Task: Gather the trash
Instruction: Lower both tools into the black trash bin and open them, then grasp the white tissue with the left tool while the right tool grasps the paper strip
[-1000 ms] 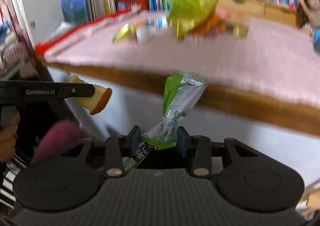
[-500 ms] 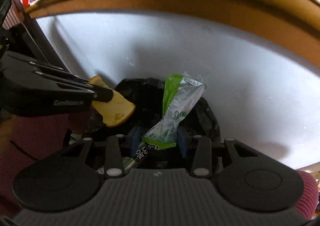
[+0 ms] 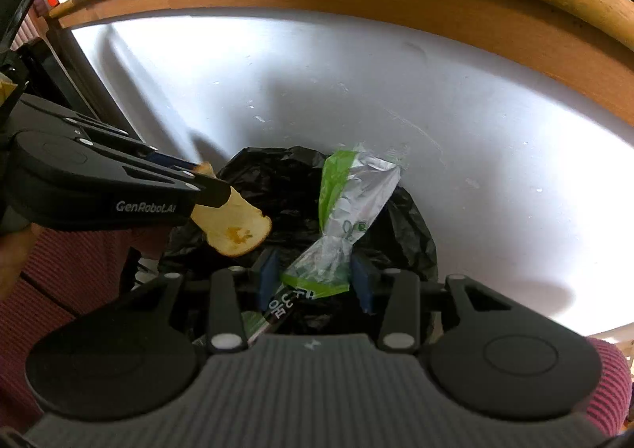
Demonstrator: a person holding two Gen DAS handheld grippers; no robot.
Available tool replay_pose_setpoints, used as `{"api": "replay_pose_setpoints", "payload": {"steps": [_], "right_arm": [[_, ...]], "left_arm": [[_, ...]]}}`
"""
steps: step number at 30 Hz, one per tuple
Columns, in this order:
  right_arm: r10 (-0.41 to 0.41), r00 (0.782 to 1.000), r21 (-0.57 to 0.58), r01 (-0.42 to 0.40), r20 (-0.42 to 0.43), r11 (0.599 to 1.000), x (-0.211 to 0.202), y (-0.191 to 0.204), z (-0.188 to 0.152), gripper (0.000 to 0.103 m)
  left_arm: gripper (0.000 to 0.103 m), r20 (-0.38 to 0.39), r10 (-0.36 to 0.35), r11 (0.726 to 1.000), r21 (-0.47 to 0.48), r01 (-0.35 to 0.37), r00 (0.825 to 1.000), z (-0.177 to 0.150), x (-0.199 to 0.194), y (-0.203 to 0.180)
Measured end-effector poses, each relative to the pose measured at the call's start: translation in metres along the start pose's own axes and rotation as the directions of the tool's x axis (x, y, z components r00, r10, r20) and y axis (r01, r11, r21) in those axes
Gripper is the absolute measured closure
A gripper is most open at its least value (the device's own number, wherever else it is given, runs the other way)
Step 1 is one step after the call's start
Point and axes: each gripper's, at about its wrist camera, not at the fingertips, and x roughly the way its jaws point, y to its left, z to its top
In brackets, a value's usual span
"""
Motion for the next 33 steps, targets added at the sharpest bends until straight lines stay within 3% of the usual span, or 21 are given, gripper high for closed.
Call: {"api": "replay_pose_setpoints", "payload": {"steps": [4,12,17,20,25,27,33], "right_arm": [[0.001,1.000,-0.004,-0.001,-0.003,1.000,0.000,0.000,-0.001,0.036],[-0.012,1.000,-0.011,0.012,0.028,1.000,-0.011,0.000,0.001,0.035],[-0.016,0.993,-0.021,0.018,0.113,1.000,-0.040,-0.002,0.013,0.035],[-0.010,0.982,-0.019,0.014,0.191,1.000,-0.066,-0.007,0.026,0.034],[-0.020,0.945,-0.032,0.032,0.327,0.999,-0.103,-0.015,0.056,0.032],[-0.037,0.928,-0.043,0.057,0.371,0.997,-0.112,-0.018,0.069,0.031],[-0.114,0.885,-0.028,0.141,0.452,0.990,-0.112,-0.027,0.109,0.031]], "left_arm": [[0.065,0.008,0.013,1.000,-0.002,-0.013,1.000,0.001,-0.001,-0.001],[0.058,0.039,0.043,0.999,0.003,-0.043,0.998,0.003,-0.012,-0.002],[0.053,0.130,0.034,0.999,0.009,-0.036,0.991,0.010,-0.048,0.001],[0.045,0.232,0.028,0.999,0.020,-0.033,0.972,0.018,-0.080,0.006],[0.036,0.384,0.026,0.999,0.014,-0.034,0.923,0.036,-0.129,0.013],[0.029,0.428,0.021,1.000,0.005,-0.025,0.904,0.046,-0.140,0.016],[0.027,0.506,0.056,0.998,-0.061,-0.030,0.861,0.079,-0.150,0.035]]}}
